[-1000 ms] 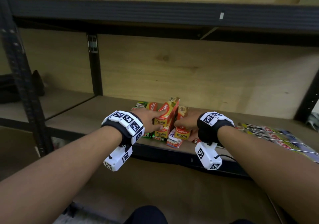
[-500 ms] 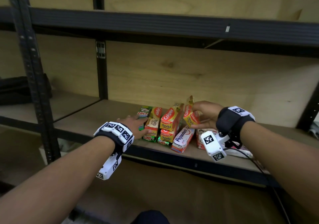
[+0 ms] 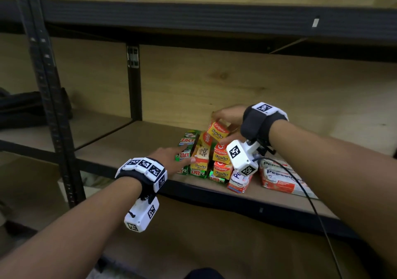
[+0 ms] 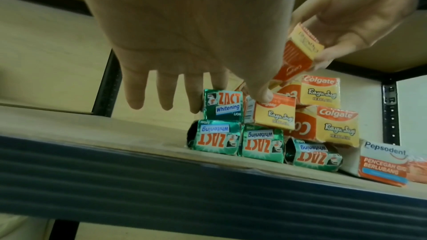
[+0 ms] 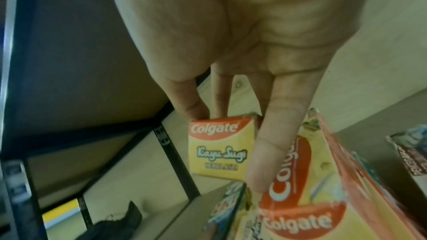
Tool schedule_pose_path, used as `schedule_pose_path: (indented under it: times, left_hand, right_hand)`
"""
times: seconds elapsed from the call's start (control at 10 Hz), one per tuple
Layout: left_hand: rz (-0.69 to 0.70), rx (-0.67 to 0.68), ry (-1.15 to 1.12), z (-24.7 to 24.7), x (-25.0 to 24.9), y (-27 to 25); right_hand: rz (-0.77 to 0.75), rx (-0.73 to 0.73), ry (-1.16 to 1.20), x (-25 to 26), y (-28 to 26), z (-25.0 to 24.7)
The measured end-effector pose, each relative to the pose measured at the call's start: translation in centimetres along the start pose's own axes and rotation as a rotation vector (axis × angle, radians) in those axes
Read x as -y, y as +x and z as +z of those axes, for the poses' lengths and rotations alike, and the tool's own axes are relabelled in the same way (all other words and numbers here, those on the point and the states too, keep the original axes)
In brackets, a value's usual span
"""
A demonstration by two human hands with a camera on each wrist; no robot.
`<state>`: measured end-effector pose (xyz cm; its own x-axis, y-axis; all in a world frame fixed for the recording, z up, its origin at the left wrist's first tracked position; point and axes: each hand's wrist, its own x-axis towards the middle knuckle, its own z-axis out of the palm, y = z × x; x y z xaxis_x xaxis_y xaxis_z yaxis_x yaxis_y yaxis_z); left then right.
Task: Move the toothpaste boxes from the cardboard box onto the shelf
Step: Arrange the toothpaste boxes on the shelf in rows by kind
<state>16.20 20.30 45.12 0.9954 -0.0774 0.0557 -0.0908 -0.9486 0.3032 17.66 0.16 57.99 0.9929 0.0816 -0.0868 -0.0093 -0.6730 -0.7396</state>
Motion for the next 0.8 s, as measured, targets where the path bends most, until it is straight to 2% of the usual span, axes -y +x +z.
schedule_pose_path:
  times: [0.1, 0.2, 0.5, 0.7, 0.8]
  left_hand:
    - [0.016, -0.005, -0.026, -0.1, 0.1, 0.1]
    - [0.024, -0.018, -0.053, 0.0, 0.4, 0.4]
    - [-0.002, 0.043, -0.058, -1.1, 0.9, 1.0]
    - [-0.023, -0.034, -0.214, -1.4, 0.6, 1.2]
    - [-0.038, -0.029, -0.191, -1.5, -0.2, 0.9]
  right_hand:
    - [0.036, -0.012, -0.096, 0.3, 1.3, 1.7]
    - [-0.008, -0.057, -0.17, 0.1, 3.9, 2.8]
    - [-0.021, -0.075, -0.453, 1.4, 2.7, 4.9]
    - [-0.087, 0.067, -0.292, 0.2, 2.5, 4.6]
    - [-0.1, 0.062, -0.304, -0.2, 1.8, 4.1]
